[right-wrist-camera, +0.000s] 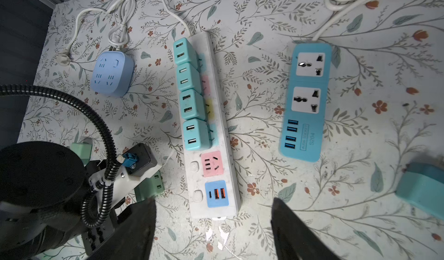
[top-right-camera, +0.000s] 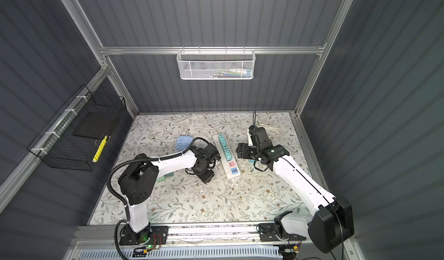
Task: Insert the plug
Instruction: 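Close the left gripper on the mint-green plug on the table, then lift the mint-green plug with the left gripper toward the right gripper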
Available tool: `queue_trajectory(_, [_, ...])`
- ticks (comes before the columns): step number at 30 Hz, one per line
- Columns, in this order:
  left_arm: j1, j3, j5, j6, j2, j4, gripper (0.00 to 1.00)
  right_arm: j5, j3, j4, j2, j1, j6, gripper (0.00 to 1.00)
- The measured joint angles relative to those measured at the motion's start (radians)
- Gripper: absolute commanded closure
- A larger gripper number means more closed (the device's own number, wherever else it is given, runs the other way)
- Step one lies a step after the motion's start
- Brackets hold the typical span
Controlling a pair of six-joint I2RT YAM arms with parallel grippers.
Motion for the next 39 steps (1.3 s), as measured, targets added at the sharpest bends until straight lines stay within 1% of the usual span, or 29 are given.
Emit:
queue_trajectory(6, [0.000,0.000,0.000,0.000,0.000,0.012,0.49,-0.013,-0.013,0.005,0.002,0.000,0.005,0.24])
queue_trajectory(9, [0.000,0.000,0.000,0.000,0.000,0.022,0.44,-0.014,-0.014,0.005,0.003,0.000,0.007,0.23])
queue_trajectory(12, [0.000,0.000,0.005,-0.005,0.000,0.031,0.44,-0.014,-0.014,0.005,0.003,0.000,0.007,0.23])
queue_trajectory(20, [0.000,-0.002,0.015,-0.013,0.000,0.043,0.59,-0.013,-0.024,0.003,-0.002,0.000,0.007,0.24])
queue_trajectory(25, [0.000,-0.002,0.019,-0.018,0.000,0.044,0.61,-0.013,-0.026,-0.003,-0.008,0.000,0.007,0.24])
queue_trajectory(29, [0.000,-0.009,0.019,-0.018,-0.007,0.058,0.66,-0.018,-0.026,-0.003,-0.011,0.000,0.007,0.26])
queue_trajectory(33, [0.000,-0.066,0.013,-0.018,-0.092,0.144,0.65,-0.029,-0.026,-0.021,-0.023,0.000,-0.001,0.28])
queue_trajectory(37, [0.000,-0.134,-0.014,-0.018,-0.278,0.301,0.64,-0.076,-0.021,-0.058,-0.036,-0.004,-0.022,0.33])
queue_trajectory(39, [0.000,-0.135,-0.024,-0.017,-0.332,0.366,0.65,-0.109,-0.011,-0.072,-0.038,-0.005,-0.030,0.36])
